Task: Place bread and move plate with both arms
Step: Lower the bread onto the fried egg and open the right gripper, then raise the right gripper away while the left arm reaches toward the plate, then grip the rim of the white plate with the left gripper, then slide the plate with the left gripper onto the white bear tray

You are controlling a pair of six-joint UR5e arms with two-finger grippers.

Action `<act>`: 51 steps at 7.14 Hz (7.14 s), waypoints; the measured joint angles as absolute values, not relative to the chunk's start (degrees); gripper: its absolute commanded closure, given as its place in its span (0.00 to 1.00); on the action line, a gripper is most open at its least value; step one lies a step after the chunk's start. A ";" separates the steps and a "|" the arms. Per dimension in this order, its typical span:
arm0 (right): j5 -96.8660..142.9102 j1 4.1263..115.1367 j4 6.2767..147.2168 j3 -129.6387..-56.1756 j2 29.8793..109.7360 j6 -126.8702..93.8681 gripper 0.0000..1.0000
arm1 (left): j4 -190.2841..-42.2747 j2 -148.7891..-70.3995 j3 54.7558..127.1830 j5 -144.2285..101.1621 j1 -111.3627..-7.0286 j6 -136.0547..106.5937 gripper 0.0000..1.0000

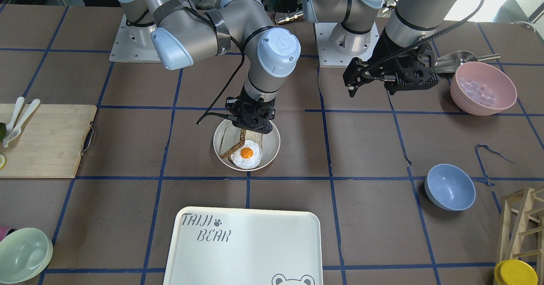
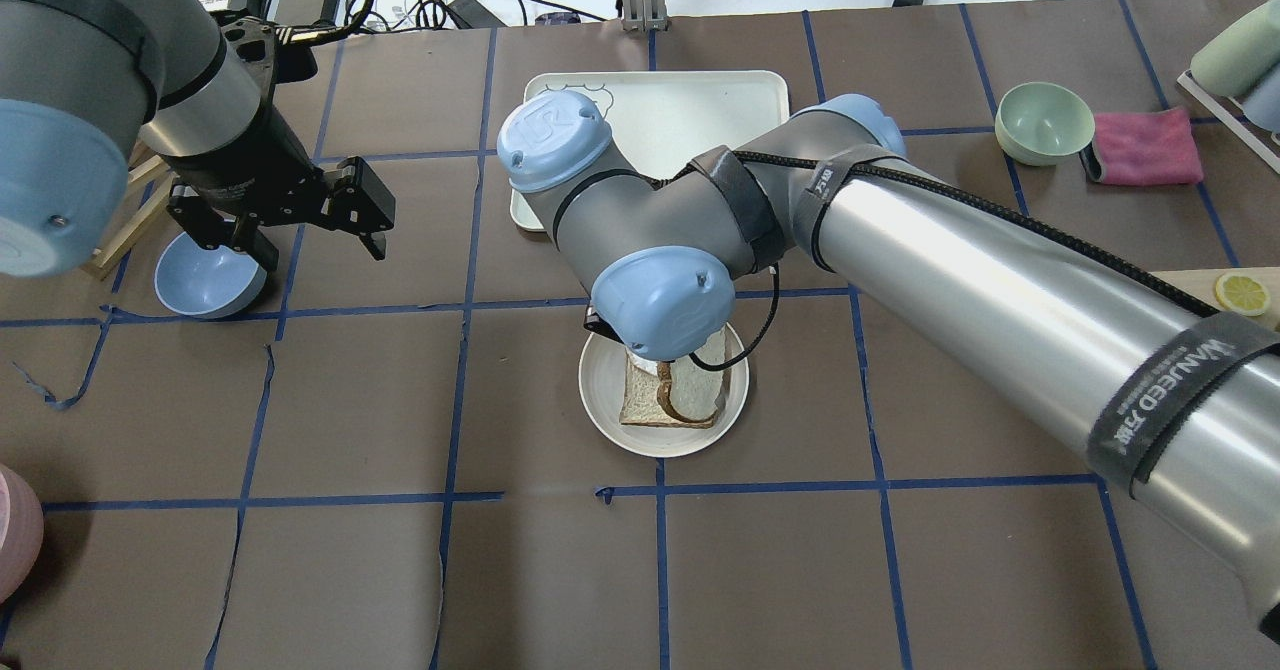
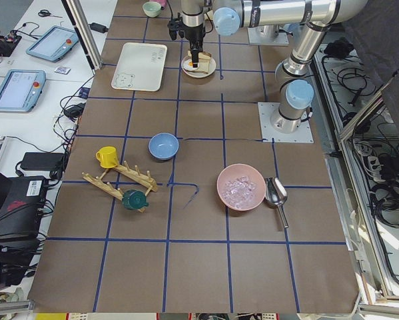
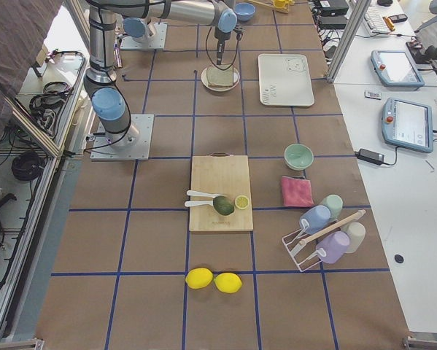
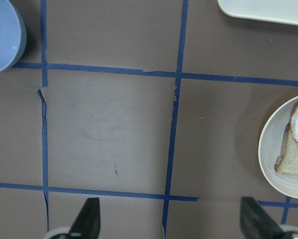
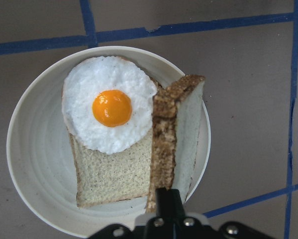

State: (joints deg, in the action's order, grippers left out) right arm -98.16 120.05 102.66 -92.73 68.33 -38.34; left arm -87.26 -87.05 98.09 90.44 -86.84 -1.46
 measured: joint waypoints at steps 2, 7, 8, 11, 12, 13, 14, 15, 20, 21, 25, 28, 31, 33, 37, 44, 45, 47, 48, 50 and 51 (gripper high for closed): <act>-97.76 120.35 103.22 -92.74 67.95 -38.34 1.00 | -87.33 -87.17 98.14 90.44 -86.84 -1.38 0.00; -96.95 120.29 106.54 -92.53 68.06 -37.87 0.00 | -87.35 -87.43 98.26 90.43 -86.88 -1.18 0.00; -96.93 119.67 106.70 -91.96 68.39 -36.93 0.00 | -87.35 -87.41 98.52 90.50 -86.90 -1.11 0.00; -97.28 111.26 103.67 -91.15 72.80 -19.76 0.00 | -86.87 -87.56 99.69 90.42 -86.72 -1.26 0.00; -96.88 106.63 101.52 -91.22 75.70 -13.16 0.00 | -86.77 -87.93 100.11 90.39 -86.57 -1.41 0.00; -96.14 102.33 98.78 -91.23 79.07 -7.75 0.00 | -85.98 -88.59 100.57 90.30 -86.54 -1.55 0.00; -95.77 99.21 97.15 -91.19 82.41 -3.46 0.00 | -83.67 -89.69 101.22 90.06 -86.62 -1.81 0.00; -95.76 97.33 96.52 -91.17 84.60 -0.76 0.00 | -79.17 -91.46 102.50 89.64 -86.80 -2.07 0.00; -95.07 94.75 96.61 -90.34 88.89 3.40 0.00 | -58.66 -101.04 108.73 88.92 -96.92 -9.86 0.40; -94.36 94.48 96.32 -89.41 89.26 3.47 0.00 | -57.94 -102.80 108.77 87.35 -98.25 -9.84 0.40; -92.41 92.93 92.84 -86.52 88.15 3.66 0.00 | -55.88 -108.10 110.24 82.24 -100.36 -5.64 0.40; -92.59 92.71 92.30 -87.02 88.02 3.59 0.00 | -55.50 -109.40 111.05 79.85 -100.67 -2.97 0.41; -92.65 92.61 91.91 -87.09 87.96 3.48 0.00 | -54.92 -110.16 112.02 79.44 -101.69 -2.36 0.98; -92.54 92.60 91.42 -87.20 87.96 3.51 0.00 | -54.67 -110.24 112.26 79.43 -101.97 -2.20 1.00; -92.44 92.63 91.30 -87.36 87.90 3.47 0.00 | -55.16 -109.01 110.25 78.45 -101.48 -2.47 1.00; -92.30 92.64 91.24 -87.43 87.89 3.30 0.00 | -65.64 -110.76 95.84 71.67 -93.71 -3.23 1.00; -92.32 92.65 91.28 -87.45 87.89 3.23 0.00 | -66.00 -113.28 91.93 71.94 -93.41 -3.09 1.00; -92.33 92.66 91.33 -87.45 87.89 3.15 0.00 | -65.84 -120.03 84.30 72.06 -93.28 -3.27 1.00; -92.31 92.65 91.35 -87.45 87.89 3.09 0.00 | -65.70 -123.70 80.24 71.86 -93.26 -3.77 1.00; -92.35 92.64 91.29 -87.45 87.89 2.95 0.00 | -65.65 -130.05 72.52 71.52 -93.31 -5.54 1.00; -92.36 92.64 91.30 -87.45 87.89 2.92 0.00 | -65.63 -132.33 70.18 71.17 -93.33 -6.05 1.00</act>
State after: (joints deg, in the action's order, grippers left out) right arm -92.36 92.64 91.30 -87.45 87.89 2.92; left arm -65.63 -132.33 70.18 71.17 -93.33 -6.05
